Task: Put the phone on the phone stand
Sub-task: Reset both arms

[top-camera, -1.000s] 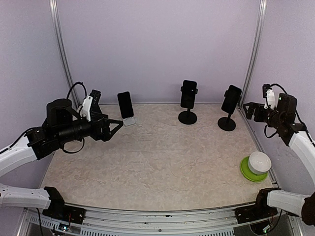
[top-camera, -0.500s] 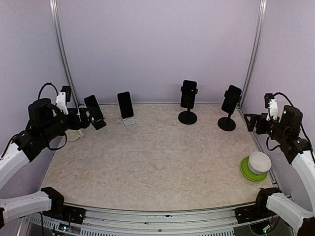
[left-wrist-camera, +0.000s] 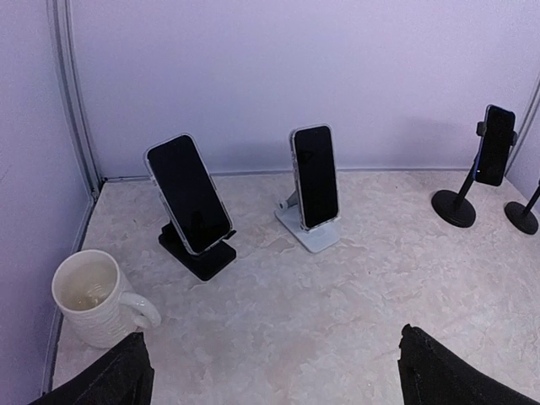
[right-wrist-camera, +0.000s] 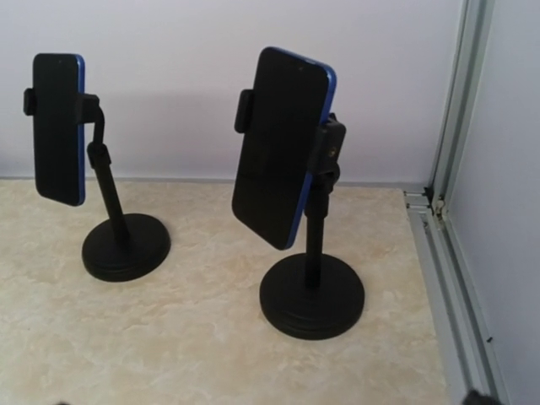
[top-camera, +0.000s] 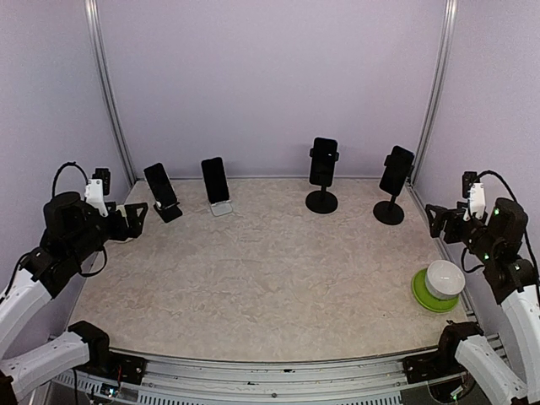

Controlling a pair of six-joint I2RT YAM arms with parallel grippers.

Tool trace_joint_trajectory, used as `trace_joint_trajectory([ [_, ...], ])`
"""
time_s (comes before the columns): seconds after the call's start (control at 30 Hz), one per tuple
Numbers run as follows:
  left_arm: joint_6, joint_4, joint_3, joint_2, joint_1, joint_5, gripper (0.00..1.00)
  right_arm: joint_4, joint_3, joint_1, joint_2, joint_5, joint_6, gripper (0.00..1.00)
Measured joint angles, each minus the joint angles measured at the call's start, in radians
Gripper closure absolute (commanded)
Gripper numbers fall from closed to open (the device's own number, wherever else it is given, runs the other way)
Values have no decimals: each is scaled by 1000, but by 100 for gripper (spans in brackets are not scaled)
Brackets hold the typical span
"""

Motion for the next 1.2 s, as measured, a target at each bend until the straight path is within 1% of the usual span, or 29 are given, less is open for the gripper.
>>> trace_joint_trajectory([
  [0.13, 13, -14, -10, -36, 19, -37, 1, -3, -8, 0, -23, 0, -2, 0],
  [0.33, 13, -19, -11, -52, 36, -51, 1, -4, -29, 0, -64, -38, -19, 0],
  [0.53, 2, -22, -35, -63, 93, -54, 1, -6, -34, 0, -53, -53, -18, 0],
  [0.67, -10, -23, -61, -90, 112, -55, 1, -6, -34, 0, -29, -56, -3, 0],
  [0.77, -12, -22, -80, -114, 117, -58, 1, -12, -34, 0, -6, -55, 10, 0],
  [0.97, -13, -23, -88, -153, 119, -74, 1, -16, -34, 0, -11, -41, 38, 0],
  [1.2, -14, -21, -91, -156, 119, -84, 1, -18, -34, 0, -11, -49, 39, 0],
])
